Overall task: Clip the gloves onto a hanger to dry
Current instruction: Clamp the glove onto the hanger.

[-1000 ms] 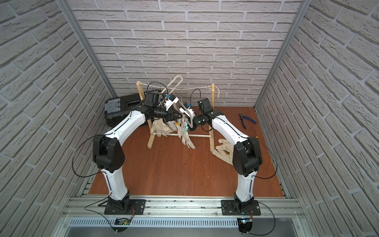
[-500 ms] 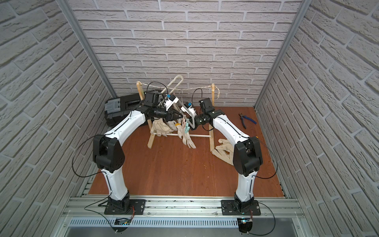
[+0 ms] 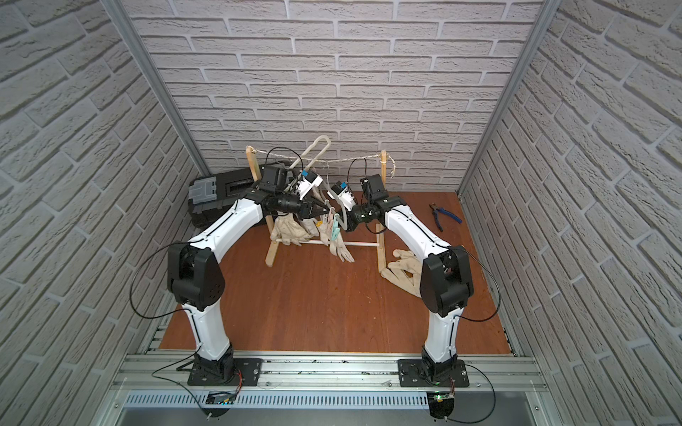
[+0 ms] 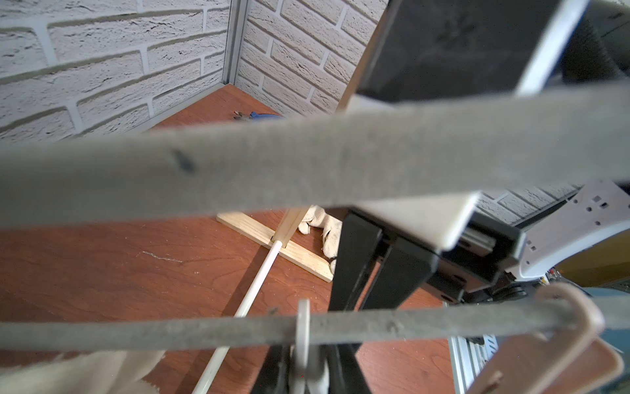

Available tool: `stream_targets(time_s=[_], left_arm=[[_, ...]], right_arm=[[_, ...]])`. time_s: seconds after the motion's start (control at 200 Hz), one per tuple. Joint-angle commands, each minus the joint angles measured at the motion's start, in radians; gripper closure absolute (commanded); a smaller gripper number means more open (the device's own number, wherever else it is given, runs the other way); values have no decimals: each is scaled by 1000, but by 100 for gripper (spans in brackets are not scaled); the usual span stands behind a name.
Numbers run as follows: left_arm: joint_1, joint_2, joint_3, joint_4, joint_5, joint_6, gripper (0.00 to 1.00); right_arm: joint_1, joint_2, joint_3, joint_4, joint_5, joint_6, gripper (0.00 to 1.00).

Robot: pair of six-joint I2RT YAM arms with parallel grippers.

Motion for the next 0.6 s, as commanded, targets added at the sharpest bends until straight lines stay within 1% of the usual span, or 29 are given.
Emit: stream_targets(time_s=[0.0,0.125,0.355,0.595], left_arm=[[-14,8,33,-25,10,34,88],[-19,15,45,-53,-6,61,88],[-23,19,38,-77,-46,101,88],[-29,7,10,-18,-105,108,89]], right_arm=[[-7,-33,28,42,-44,5,97],[-11,-41,22,53,-47,17,97],[-21,-67,-12,140,-87,84,97],[-25,-67,-17,143,-119,105,97]])
